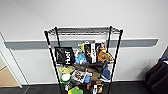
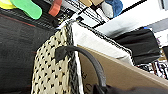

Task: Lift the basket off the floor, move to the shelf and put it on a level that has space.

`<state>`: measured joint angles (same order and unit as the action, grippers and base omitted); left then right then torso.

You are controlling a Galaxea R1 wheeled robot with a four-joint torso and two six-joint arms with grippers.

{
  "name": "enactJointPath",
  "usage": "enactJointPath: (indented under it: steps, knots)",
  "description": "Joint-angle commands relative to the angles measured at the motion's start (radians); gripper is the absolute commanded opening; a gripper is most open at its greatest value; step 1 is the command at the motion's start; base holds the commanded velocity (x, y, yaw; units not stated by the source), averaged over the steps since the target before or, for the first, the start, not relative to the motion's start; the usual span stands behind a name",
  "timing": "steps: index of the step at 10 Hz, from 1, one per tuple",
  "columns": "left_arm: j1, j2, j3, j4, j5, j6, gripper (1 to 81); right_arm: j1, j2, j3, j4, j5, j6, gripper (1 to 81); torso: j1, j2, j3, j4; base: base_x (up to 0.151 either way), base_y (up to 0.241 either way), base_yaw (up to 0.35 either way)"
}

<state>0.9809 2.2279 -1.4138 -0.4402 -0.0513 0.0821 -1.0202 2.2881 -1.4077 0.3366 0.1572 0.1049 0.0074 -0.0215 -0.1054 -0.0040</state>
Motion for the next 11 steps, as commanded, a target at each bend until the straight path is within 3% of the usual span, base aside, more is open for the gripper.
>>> enactJointPath:
  steps: [1, 11]
  knots:
    - [-0.109, -0.02, 0.045, 0.015, 0.041, 0.005, 1.0, 0.107, -0.02, 0.043, -0.007, -0.025, 0.004, 1.0, 0.0, 0.0, 0.0, 0.0, 0.141, 0.0, 0.0]
    - [-0.109, -0.019, 0.047, 0.014, 0.041, 0.005, 1.0, 0.108, -0.019, 0.041, -0.007, -0.028, 0.004, 1.0, 0.0, 0.0, 0.0, 0.0, 0.14, 0.0, 0.0]
